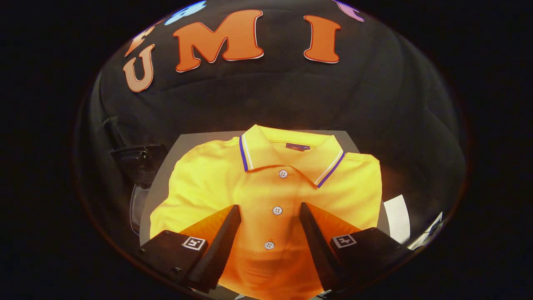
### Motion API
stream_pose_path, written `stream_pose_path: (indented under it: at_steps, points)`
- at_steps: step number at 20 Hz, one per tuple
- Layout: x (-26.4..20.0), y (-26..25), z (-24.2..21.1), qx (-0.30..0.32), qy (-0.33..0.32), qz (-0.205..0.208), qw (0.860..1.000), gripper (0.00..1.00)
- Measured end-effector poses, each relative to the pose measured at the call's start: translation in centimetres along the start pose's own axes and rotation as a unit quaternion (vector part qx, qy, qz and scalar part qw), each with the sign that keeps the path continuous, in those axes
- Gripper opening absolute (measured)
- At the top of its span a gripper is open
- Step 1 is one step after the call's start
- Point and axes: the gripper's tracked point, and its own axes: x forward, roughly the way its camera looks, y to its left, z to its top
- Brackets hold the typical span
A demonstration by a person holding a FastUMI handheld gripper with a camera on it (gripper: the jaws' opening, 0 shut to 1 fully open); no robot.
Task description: Put the clothes into the washing machine and then close the washing machine lid.
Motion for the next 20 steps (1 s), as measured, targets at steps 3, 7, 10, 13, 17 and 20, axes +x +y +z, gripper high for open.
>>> stream_pose_path:
  at_steps: [3,7,10,13,17,20]
  points:
    - [-0.2,0.2,0.1,-0.001,0.011,0.009,1.000,0.76]
    - [-0.3,0.3,0.0,-0.004,0.019,0.029,0.999,0.51]
    - [-0.5,0.1,0.3,0.044,-0.001,0.040,0.998,0.10]
    - [-0.9,0.7,0.7,0.108,-0.036,0.083,0.990,0.08]
    - [-2.4,0.8,2.8,0.172,-0.131,0.172,0.961,0.08]
    - [-3.6,0.9,4.1,0.168,-0.186,0.217,0.944,0.08]
